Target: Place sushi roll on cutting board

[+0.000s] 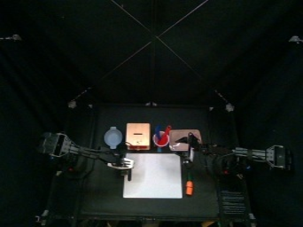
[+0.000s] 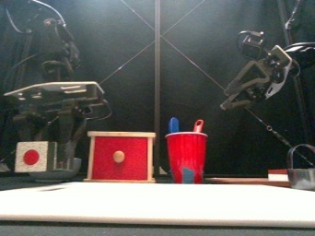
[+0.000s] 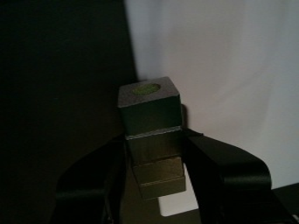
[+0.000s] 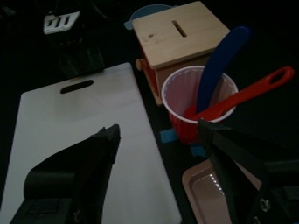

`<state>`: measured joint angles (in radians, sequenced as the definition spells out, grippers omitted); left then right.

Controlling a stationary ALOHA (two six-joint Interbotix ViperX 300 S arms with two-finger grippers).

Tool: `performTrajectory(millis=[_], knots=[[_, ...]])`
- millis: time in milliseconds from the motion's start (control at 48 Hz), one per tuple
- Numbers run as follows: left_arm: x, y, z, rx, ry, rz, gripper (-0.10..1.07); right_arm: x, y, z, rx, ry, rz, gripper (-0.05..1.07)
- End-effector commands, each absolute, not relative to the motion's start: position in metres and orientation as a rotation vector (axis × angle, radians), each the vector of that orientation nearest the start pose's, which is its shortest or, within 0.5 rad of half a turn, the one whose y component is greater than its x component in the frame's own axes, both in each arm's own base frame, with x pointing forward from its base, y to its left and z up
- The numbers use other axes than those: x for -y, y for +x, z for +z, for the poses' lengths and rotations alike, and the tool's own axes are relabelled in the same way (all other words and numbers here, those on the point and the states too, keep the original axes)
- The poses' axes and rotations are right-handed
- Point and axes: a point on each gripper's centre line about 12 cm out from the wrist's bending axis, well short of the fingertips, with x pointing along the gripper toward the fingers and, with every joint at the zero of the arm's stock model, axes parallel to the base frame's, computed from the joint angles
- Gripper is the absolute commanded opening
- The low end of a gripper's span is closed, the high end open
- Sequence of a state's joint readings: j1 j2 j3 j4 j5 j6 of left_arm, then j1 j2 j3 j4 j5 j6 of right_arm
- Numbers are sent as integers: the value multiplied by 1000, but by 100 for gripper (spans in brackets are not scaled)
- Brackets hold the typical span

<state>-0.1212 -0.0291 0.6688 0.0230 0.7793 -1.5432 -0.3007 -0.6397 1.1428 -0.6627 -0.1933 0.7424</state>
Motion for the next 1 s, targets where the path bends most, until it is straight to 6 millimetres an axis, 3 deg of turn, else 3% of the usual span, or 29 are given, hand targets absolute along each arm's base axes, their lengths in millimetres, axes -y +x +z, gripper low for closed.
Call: performTrajectory(millis=[0,458,979], knots=[[39,326,148,-1133,-1141,944,75,58,236,223,-316,156,-190,99],[41,376,155,-1082,-1126,895,75,56,235,222,-318,169,-188,99],[48,433,149,-1053,-1152,868,75,55,235,220,-325,163,-184,99]])
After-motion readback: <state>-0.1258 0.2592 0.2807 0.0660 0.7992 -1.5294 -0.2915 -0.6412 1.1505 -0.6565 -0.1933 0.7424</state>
